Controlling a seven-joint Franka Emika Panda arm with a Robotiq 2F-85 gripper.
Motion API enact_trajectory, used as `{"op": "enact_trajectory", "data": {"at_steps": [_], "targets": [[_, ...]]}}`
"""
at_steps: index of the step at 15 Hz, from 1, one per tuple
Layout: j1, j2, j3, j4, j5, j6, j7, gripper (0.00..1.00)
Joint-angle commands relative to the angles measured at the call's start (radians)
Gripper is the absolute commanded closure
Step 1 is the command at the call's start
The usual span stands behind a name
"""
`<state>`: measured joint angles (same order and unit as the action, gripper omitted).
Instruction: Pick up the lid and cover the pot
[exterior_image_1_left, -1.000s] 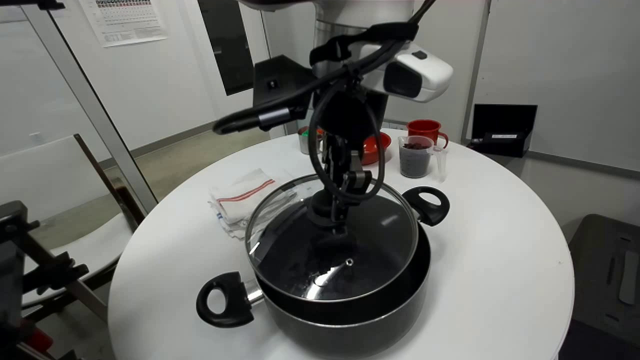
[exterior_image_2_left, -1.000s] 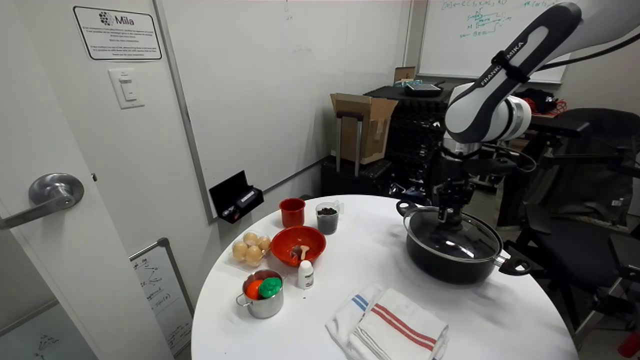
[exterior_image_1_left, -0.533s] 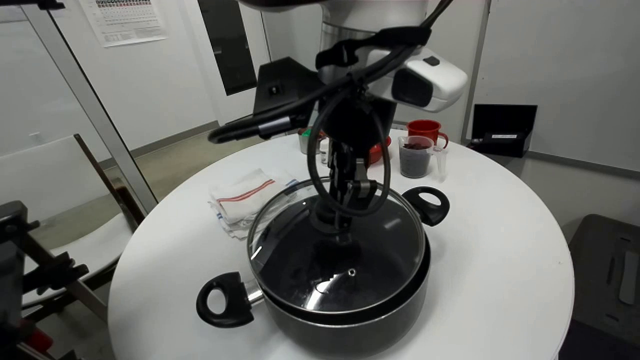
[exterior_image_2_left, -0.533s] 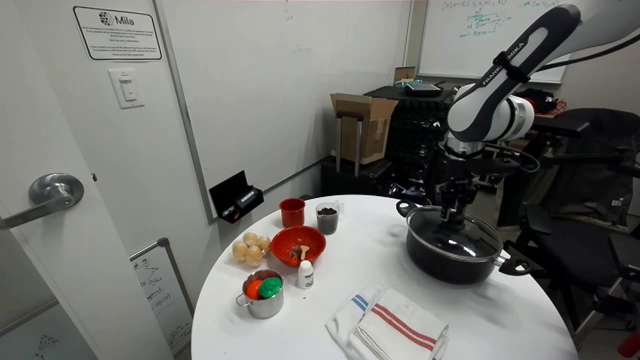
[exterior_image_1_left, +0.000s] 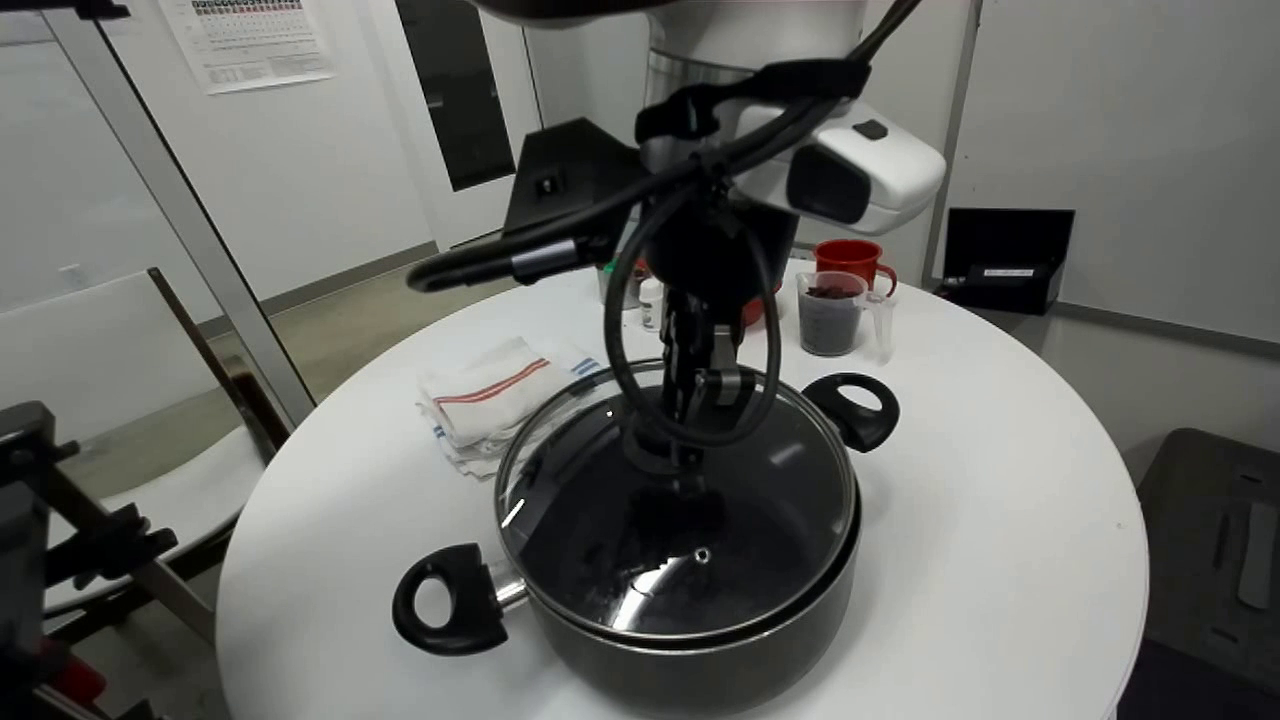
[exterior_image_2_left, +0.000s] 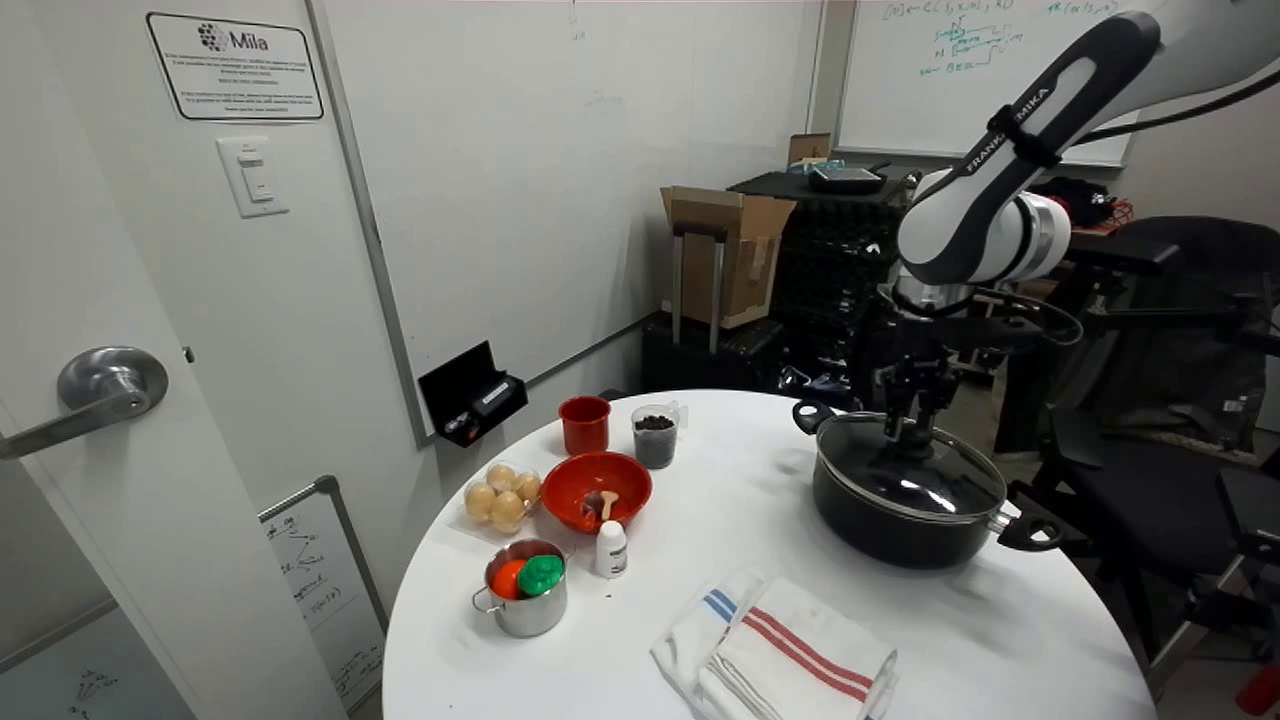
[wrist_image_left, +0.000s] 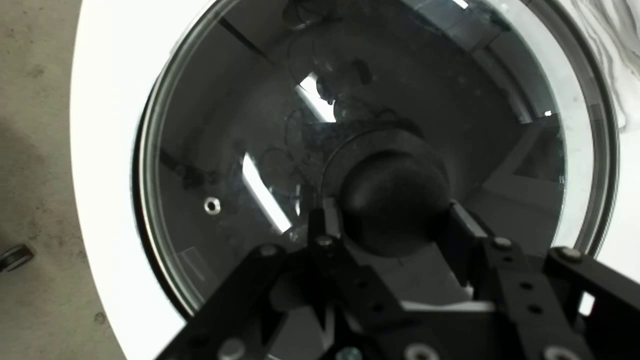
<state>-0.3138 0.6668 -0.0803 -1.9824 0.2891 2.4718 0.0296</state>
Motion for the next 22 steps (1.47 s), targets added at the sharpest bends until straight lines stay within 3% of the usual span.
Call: {"op": "enact_trajectory", "data": {"at_steps": [1, 22], "targets": [[0.02, -0.009, -0.022, 0.002, 0.005, 0.001, 0.047, 0.76], [0.13, 0.003, -0.108, 0.008, -0.068, -0.001, 0.218, 0.76]]}}
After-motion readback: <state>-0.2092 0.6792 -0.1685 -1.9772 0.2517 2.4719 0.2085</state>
